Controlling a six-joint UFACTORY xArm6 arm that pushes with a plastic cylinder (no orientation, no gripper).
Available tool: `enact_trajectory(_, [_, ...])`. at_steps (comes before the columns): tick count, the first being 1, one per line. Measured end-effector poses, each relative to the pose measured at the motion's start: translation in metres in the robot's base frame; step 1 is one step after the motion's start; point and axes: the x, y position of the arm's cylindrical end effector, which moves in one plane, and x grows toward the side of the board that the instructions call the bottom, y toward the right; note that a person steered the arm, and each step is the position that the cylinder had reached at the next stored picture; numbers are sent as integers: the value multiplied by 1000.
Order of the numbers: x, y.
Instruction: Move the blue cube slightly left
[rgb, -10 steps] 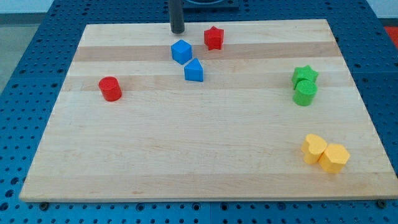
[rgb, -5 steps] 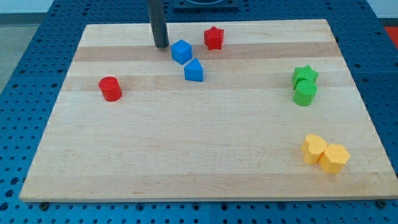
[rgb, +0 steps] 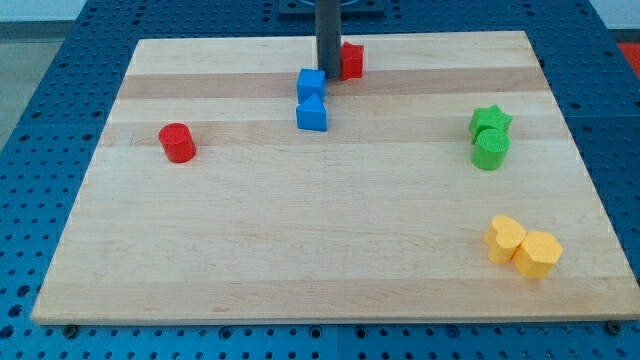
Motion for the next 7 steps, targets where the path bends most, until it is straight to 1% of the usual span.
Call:
enact_trajectory(1, [1,0])
enact_trajectory(2, [17,2])
enact_trajectory(3, [22,4])
enact_trajectory(4, [32,17])
enact_trajectory(5, [45,44])
enact_trajectory(7, [41,32])
